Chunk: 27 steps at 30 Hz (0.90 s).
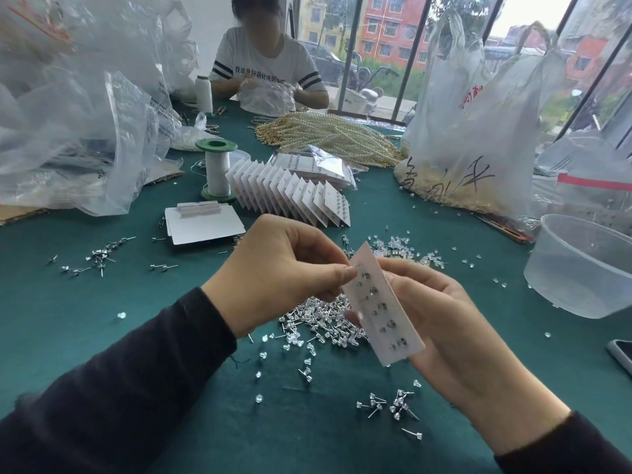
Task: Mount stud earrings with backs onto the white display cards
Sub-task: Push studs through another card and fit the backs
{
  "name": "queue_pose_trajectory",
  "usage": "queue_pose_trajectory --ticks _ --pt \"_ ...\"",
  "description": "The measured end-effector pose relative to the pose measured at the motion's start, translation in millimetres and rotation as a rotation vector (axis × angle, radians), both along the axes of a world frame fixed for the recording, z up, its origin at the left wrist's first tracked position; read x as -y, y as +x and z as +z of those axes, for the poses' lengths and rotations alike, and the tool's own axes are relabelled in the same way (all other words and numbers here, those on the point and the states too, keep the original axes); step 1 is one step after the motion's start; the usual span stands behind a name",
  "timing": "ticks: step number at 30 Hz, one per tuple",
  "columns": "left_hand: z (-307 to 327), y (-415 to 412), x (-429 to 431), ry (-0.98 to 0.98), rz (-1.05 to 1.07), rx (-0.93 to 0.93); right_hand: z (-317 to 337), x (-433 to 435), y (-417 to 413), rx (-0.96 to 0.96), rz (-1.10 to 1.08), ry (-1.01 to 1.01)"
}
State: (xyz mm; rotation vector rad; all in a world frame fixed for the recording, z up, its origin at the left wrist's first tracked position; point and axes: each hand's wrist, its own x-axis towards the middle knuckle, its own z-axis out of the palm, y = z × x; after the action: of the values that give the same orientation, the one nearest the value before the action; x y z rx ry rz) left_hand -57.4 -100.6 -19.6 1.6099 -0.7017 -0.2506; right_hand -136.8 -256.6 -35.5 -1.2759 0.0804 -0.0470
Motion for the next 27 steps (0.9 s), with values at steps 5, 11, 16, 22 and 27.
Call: queue_pose_trajectory --ticks 5,11,16,22,27 --pt "-1.3 0.9 0.1 0.020 0.028 -0.069 -1.8 -0.2 0.8 -0.042 0.000 0.010" --pt "-0.9 -1.1 0.4 0.035 0.011 -0.071 -4.6 -2.3 2.2 -0.053 -0.015 -0.031" --pt "-0.9 -4.3 2.1 0.048 -0.015 -0.077 -8.7 -5.1 3.1 -0.018 -0.034 -0.046" --pt "-0.7 -8.0 6.0 -0.060 -0.092 -0.370 -6.4 -10.2 2.2 0.421 -0.449 -0.667" --pt "-4.3 -13.7 10.0 -0.003 -0.172 -0.346 -12.2 -13.8 2.4 0.513 -0.499 -0.881"
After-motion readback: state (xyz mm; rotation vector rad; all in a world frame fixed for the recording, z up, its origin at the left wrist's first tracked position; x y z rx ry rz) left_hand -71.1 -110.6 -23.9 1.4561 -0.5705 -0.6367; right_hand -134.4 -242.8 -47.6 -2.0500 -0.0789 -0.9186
